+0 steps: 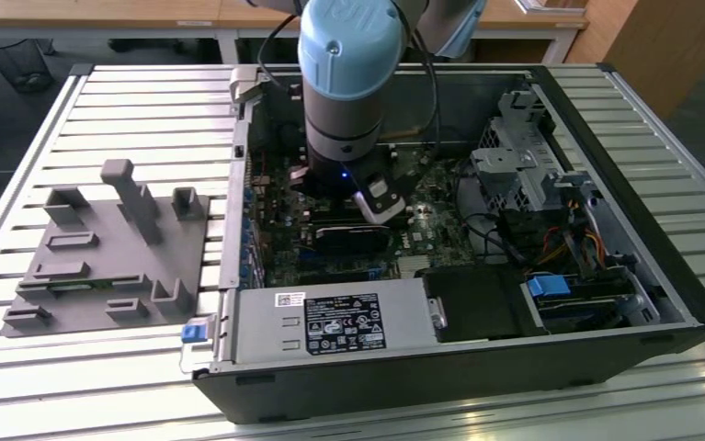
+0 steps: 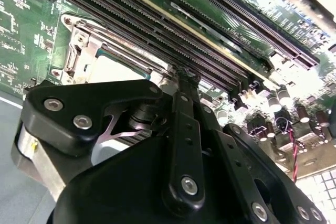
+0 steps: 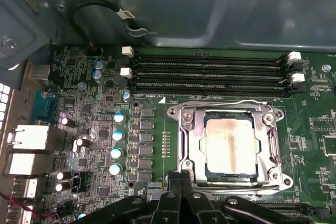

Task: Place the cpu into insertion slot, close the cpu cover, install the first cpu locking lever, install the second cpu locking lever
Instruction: 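Install the second cpu locking lever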

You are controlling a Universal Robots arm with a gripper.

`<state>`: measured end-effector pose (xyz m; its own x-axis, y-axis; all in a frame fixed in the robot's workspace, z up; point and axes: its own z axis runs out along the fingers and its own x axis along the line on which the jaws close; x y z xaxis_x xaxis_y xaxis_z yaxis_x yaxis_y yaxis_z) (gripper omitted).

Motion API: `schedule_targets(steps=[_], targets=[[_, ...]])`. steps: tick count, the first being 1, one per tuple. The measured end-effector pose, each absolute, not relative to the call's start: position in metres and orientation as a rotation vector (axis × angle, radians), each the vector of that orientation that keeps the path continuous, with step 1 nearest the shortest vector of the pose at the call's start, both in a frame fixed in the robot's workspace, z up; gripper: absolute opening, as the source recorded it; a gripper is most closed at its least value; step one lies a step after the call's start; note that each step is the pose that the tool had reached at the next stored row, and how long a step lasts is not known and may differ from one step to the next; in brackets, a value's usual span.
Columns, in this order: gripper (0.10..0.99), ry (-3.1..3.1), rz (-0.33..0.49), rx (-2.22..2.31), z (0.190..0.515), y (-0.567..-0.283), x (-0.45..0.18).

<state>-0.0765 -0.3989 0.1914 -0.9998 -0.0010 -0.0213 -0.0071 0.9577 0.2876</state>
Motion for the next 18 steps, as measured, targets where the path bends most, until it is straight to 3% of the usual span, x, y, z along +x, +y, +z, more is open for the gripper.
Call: schedule_targets(steps=[18], targets=[[0.106, 3.085, 0.472, -0.006, 0.1949, -0.3993, -0.0780]])
